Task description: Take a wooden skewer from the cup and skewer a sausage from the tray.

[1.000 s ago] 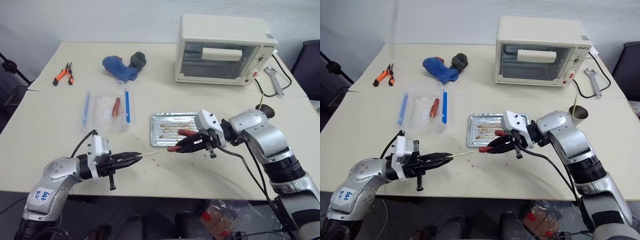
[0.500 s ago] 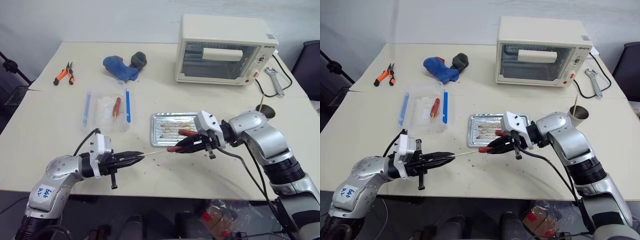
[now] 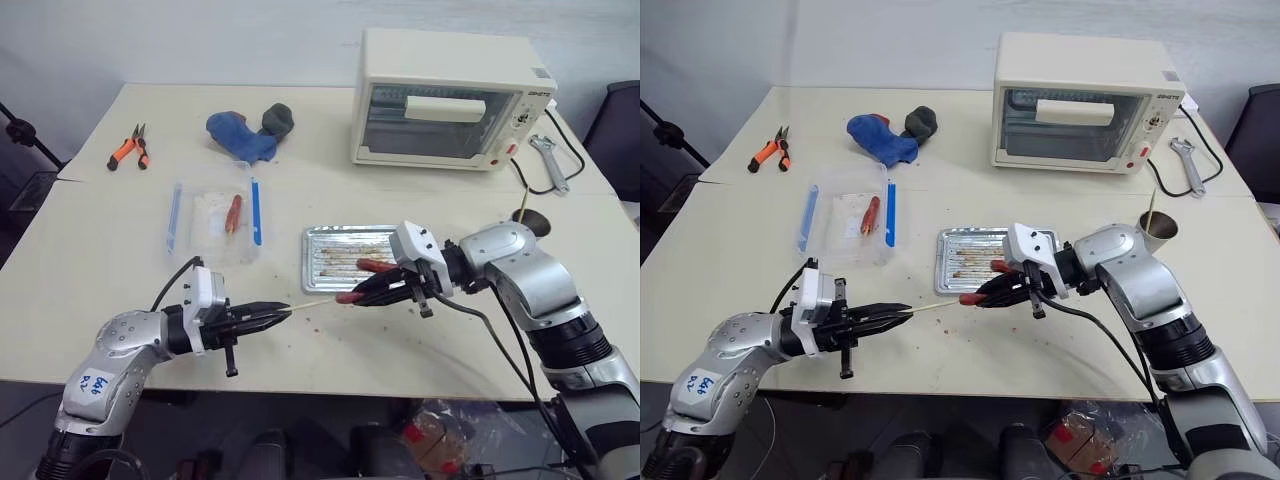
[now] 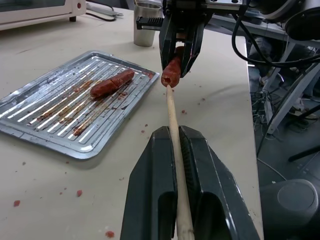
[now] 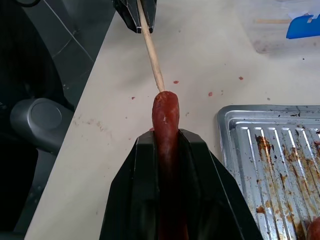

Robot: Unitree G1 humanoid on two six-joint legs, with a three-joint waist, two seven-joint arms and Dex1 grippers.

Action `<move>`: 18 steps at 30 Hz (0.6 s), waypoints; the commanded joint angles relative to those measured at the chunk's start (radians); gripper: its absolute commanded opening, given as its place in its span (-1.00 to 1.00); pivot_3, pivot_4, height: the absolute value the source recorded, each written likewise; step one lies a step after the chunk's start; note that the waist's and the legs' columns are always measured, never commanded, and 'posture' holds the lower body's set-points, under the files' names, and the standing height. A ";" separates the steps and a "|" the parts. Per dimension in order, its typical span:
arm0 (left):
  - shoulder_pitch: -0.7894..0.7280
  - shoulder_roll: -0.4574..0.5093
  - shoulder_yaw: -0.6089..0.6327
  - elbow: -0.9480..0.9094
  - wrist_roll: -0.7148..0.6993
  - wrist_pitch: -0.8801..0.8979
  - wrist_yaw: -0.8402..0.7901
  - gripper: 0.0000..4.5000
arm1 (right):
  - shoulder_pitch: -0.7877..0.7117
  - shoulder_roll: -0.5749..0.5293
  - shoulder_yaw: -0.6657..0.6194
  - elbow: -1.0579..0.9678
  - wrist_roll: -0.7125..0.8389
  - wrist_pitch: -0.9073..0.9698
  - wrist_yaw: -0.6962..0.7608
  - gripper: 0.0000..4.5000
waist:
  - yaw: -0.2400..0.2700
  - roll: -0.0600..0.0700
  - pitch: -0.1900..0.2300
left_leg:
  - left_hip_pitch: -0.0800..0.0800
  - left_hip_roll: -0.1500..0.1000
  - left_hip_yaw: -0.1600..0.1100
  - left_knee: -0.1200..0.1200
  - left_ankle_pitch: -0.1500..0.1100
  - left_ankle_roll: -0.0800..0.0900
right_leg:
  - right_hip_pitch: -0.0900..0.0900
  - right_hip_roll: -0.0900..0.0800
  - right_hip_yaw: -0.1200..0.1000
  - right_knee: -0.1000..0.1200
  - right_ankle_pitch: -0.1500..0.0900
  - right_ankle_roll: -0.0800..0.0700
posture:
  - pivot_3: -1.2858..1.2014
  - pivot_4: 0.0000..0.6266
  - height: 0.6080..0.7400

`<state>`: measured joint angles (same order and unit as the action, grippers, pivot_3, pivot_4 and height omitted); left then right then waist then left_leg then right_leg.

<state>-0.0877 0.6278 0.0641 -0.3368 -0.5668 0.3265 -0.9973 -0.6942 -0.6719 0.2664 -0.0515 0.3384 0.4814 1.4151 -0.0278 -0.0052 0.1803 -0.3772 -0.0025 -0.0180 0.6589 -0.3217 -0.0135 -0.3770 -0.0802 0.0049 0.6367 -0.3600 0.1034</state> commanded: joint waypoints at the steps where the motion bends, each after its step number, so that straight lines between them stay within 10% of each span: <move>1: -0.022 -0.016 -0.019 -0.022 -0.010 -0.009 -0.007 -1.00 | 0.007 0.007 0.014 -0.070 0.026 -0.021 0.032 -0.78 | 0.000 0.000 0.000 | 0.000 0.000 0.000 0.000 0.000 0.000 | 0.000 0.000 0.000 0.000 0.000 0.000 | 0.03 -0.52 1.00; 18: -0.074 -0.062 -0.075 0.010 0.009 -0.012 -0.029 -1.00 | 0.015 0.018 0.023 -0.107 0.041 -0.051 0.070 -0.78 | 0.001 0.000 0.000 | 0.000 0.000 0.000 0.001 0.000 0.000 | 0.000 0.000 0.000 0.001 0.000 0.000 | 0.03 -0.52 1.00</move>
<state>-0.1309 0.5952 0.0285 -0.2987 -0.5479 0.3277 -1.0296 -0.6780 -0.6884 0.2619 -0.0664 0.3314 0.4550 1.4478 -0.0267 -0.0053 0.1804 -0.3772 -0.0025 -0.0180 0.6600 -0.3217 -0.0135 -0.3769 -0.0801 0.0048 0.6374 -0.3600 0.1034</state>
